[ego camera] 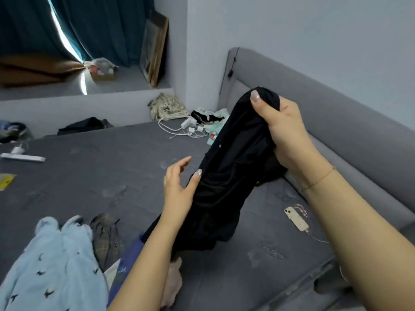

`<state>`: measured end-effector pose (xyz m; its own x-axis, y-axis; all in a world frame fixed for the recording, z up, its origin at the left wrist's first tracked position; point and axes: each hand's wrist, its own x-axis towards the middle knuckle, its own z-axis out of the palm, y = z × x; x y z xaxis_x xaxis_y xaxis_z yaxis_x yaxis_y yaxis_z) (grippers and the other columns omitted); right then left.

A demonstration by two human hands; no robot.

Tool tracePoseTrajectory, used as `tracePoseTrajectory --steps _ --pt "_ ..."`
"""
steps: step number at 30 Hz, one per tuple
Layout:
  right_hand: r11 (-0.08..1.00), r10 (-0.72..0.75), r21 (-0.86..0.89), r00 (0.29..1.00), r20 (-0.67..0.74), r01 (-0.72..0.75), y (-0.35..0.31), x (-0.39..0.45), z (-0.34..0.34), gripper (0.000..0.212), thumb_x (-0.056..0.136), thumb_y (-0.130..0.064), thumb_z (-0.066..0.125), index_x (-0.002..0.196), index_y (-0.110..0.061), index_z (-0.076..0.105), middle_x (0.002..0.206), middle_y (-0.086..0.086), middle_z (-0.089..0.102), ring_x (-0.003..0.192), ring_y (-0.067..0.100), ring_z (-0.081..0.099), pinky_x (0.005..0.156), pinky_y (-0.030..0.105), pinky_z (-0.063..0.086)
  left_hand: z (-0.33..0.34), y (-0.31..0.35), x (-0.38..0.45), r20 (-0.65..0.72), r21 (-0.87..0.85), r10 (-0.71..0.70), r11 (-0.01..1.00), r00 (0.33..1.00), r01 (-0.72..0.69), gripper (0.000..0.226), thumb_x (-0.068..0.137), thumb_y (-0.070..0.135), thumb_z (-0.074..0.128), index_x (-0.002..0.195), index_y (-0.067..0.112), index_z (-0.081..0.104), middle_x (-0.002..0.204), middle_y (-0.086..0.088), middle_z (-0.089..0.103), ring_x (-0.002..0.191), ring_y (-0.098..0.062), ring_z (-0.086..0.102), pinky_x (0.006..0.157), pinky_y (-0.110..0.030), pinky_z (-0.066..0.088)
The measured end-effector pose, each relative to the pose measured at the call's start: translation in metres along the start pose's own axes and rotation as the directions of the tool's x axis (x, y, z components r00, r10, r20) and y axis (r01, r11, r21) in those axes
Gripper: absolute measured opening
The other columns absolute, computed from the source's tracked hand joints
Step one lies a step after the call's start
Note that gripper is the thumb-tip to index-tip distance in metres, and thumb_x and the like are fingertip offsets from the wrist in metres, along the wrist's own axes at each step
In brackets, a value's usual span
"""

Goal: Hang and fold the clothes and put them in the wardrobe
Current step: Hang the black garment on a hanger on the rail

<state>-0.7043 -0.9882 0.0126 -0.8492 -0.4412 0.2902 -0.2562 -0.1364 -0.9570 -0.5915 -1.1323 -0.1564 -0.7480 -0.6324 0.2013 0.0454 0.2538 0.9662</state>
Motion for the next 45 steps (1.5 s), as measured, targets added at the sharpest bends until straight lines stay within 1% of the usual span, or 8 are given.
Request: tracePoseTrajectory --steps 5,7,12,16,19,23,34,45 --pt "0.991 -0.124 0.022 0.981 -0.149 0.129 -0.072 -0.013 -0.037 0.019 0.094 -0.027 0.064 0.08 -0.015 0.067 0.074 -0.005 0.07 0.075 0.012 0.067 0.07 0.026 0.054 0.017 0.027 0.012 0.366 0.003 -0.032 0.999 0.93 0.033 0.021 0.093 0.027 0.063 0.073 0.018 0.065 0.072 0.009 0.062 0.068 -0.003 0.053 0.073 -0.028 0.043" --pt "0.991 -0.131 0.015 0.973 -0.188 0.137 -0.089 -0.024 -0.058 0.018 0.094 -0.029 0.063 0.084 -0.014 0.067 0.076 -0.004 0.07 0.077 0.013 0.068 0.071 0.026 0.055 0.035 0.032 0.006 0.451 0.003 -0.013 1.0 0.893 0.013 0.008 0.088 0.031 0.068 0.088 0.024 0.066 0.09 0.008 0.064 0.08 -0.004 0.058 0.08 -0.027 0.044" --pt "0.995 -0.098 -0.046 0.975 -0.201 0.091 -0.1 -0.056 -0.096 0.027 0.094 -0.029 0.062 0.091 -0.002 0.064 0.081 0.008 0.066 0.076 0.019 0.066 0.068 0.029 0.055 0.112 0.042 -0.021 0.432 0.039 0.036 0.997 0.901 -0.059 0.095 0.077 0.054 0.072 0.152 0.036 0.015 0.14 0.018 0.019 0.131 0.0 0.02 0.111 -0.027 0.02" --pt "0.982 -0.107 -0.175 0.967 -0.232 0.067 -0.1 -0.081 -0.127 0.05 0.092 -0.035 0.064 0.095 0.014 0.055 0.087 0.012 0.056 0.079 0.023 0.058 0.072 0.035 0.047 0.155 0.054 -0.027 0.335 -0.058 0.083 0.996 0.938 -0.068 0.024 0.088 0.023 0.07 0.103 0.039 0.061 0.124 0.007 0.051 0.112 -0.01 0.046 0.099 -0.031 0.038" --pt "0.975 -0.1 -0.22 0.93 -0.354 0.021 -0.105 -0.107 -0.167 0.041 0.091 -0.035 0.066 0.093 0.006 0.061 0.085 0.01 0.059 0.077 0.019 0.061 0.071 0.032 0.048 0.166 0.057 -0.03 0.486 -0.117 0.033 0.993 0.874 0.028 0.034 0.094 0.021 0.061 0.06 0.025 0.055 0.063 0.003 0.053 0.059 -0.014 0.048 0.056 -0.029 0.037" --pt "0.943 -0.056 -0.308 0.859 -0.509 -0.121 -0.107 -0.15 -0.213 0.029 0.09 -0.033 0.068 0.089 -0.004 0.069 0.083 0.004 0.067 0.075 0.013 0.065 0.069 0.025 0.05 0.158 0.061 -0.04 0.663 -0.103 0.078 0.995 0.745 -0.013 0.037 0.097 0.015 0.058 0.063 0.03 0.065 0.05 0.013 0.054 0.045 -0.001 0.047 0.041 -0.015 0.034" --pt "0.723 0.144 -0.464 0.769 -0.623 -0.511 -0.102 -0.298 -0.201 0.022 0.077 -0.031 0.08 0.066 -0.018 0.067 0.055 -0.01 0.067 0.049 0.0 0.061 0.041 0.01 0.042 0.085 0.061 -0.075 0.642 -0.224 0.106 0.973 0.76 0.054 0.023 0.096 0.023 0.057 0.091 0.034 0.076 0.091 0.007 0.076 0.085 -0.005 0.07 0.068 -0.019 0.05" --pt "0.623 -0.14 -0.472 0.505 -0.852 -0.624 -0.127 -0.465 -0.179 0.027 0.08 -0.037 0.077 0.078 -0.01 0.074 0.058 -0.006 0.06 0.056 0.006 0.052 0.055 0.022 0.04 0.079 0.067 -0.158 0.86 -0.163 0.152 0.986 0.487 -0.021 0.007 0.085 0.009 0.072 0.08 0.013 0.075 0.064 0.009 0.064 0.064 -0.005 0.055 0.057 -0.016 0.043"
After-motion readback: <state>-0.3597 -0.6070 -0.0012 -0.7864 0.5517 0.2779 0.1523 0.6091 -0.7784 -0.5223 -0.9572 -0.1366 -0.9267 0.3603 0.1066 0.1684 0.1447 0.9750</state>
